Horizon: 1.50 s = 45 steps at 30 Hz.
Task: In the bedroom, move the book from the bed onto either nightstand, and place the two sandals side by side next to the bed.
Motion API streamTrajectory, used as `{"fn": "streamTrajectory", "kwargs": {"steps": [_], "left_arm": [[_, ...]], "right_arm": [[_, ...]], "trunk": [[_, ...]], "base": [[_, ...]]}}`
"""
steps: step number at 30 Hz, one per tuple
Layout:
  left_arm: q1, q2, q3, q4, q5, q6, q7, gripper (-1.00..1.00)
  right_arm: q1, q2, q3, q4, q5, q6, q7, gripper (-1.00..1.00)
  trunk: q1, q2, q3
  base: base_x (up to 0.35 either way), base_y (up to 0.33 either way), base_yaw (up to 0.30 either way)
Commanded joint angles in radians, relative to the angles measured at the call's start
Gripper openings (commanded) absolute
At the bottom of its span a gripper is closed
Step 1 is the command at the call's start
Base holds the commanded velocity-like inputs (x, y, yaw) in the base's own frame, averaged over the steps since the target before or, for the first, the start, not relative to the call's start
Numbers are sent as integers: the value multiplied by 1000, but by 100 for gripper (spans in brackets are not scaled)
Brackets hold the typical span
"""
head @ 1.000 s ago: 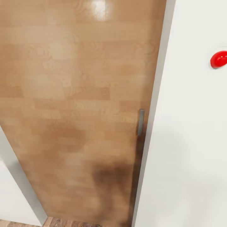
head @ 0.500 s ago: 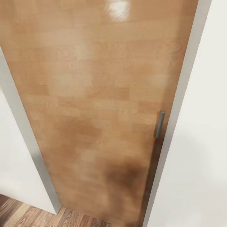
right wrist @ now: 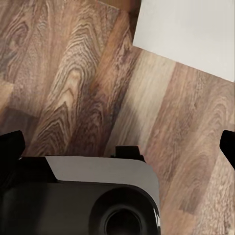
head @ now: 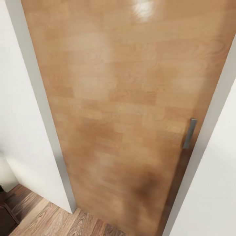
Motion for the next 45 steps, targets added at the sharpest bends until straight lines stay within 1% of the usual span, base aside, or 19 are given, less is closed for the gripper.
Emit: {"fn": "streamTrajectory", "kwargs": {"steps": [1,45], "left_arm": [[0,0,0,0,0,-2,0,100],[0,0,0,0,-1,-2,0,100]], "right_arm": [[0,0,-1,1,0,-3,0,100],[0,0,0,1,0,-4,0,100]], "trunk": [[0,0,-1],[0,0,-1]], "base": [[0,0,292],[0,0,292]]}}
